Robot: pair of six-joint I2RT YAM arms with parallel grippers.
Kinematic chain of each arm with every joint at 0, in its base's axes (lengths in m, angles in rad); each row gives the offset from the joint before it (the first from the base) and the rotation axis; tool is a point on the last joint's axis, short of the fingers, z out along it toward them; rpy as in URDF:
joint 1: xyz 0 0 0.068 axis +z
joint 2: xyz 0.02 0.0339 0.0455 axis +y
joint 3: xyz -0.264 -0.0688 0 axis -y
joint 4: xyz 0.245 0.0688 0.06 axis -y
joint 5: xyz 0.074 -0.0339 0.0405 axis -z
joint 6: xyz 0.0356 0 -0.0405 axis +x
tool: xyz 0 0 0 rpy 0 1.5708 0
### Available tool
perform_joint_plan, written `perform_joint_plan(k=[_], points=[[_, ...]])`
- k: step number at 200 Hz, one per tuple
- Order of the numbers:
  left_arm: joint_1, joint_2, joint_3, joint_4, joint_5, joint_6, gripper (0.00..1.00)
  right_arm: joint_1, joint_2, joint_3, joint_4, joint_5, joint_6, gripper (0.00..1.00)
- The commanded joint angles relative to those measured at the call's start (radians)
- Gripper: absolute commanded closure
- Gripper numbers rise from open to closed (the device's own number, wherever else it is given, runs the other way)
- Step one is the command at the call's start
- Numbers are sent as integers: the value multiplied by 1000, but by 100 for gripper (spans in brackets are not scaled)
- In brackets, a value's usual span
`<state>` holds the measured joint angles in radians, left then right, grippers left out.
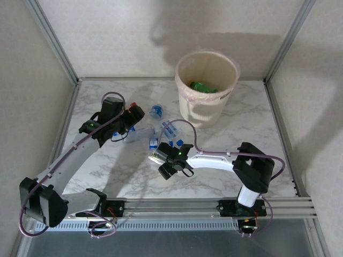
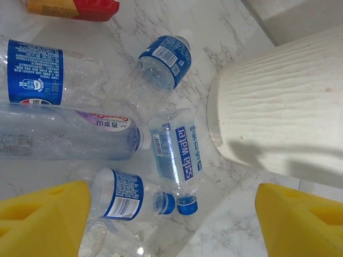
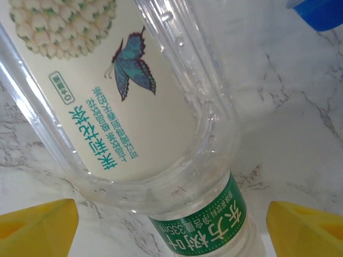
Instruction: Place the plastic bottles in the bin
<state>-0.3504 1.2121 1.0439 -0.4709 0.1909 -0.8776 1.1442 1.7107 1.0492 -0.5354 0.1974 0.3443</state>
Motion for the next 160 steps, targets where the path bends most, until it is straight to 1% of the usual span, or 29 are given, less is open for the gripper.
perform_joint_plan(k=[1, 50, 62, 87, 108, 123, 134, 160], points=[[8, -23, -8, 11, 15, -19, 20, 12, 28, -18, 20, -33, 11, 13], [8, -45, -18, -2, 5, -24, 20, 16, 27, -44, 68, -54, 19, 24], [7, -49, -22, -2, 4, -29, 20, 18, 33, -46, 76, -59, 20, 29], [8, -58, -31, 0, 2, -37, 20, 35, 42, -45, 81, -55, 22, 45], [7, -63, -35, 1, -2, -42, 20, 48, 42, -43, 82, -60, 25, 54], [8, -65, -36, 1, -2, -46, 21, 57, 41, -41, 79, -57, 25, 61], [8, -65, -36, 3, -2, -49, 21, 61, 35, -38, 77, -55, 25, 65], [8, -68, -31, 5, 1, -53, 20, 78, -12, -19, 65, -48, 24, 67]])
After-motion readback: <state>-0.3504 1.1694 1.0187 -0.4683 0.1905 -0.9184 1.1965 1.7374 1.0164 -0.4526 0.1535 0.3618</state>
